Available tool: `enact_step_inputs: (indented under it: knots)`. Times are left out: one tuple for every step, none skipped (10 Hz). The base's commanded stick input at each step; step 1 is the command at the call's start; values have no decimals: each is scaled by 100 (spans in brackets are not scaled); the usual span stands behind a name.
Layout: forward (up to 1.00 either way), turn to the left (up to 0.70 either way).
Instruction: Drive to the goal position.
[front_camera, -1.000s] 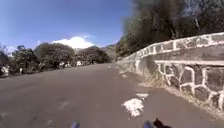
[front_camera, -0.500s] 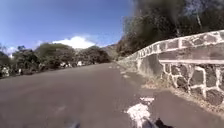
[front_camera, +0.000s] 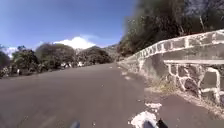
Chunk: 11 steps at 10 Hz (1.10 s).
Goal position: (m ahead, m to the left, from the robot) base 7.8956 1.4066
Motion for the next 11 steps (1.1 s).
enact_step_inputs:
  knots:
    - [50,0]
    - [50,0]
    - [50,0]
    - [50,0]
    - [50,0]
    - [50,0]
    - [50,0]
    - [50,0]
    - [50,0]
    - [50,0]
    - [50,0]
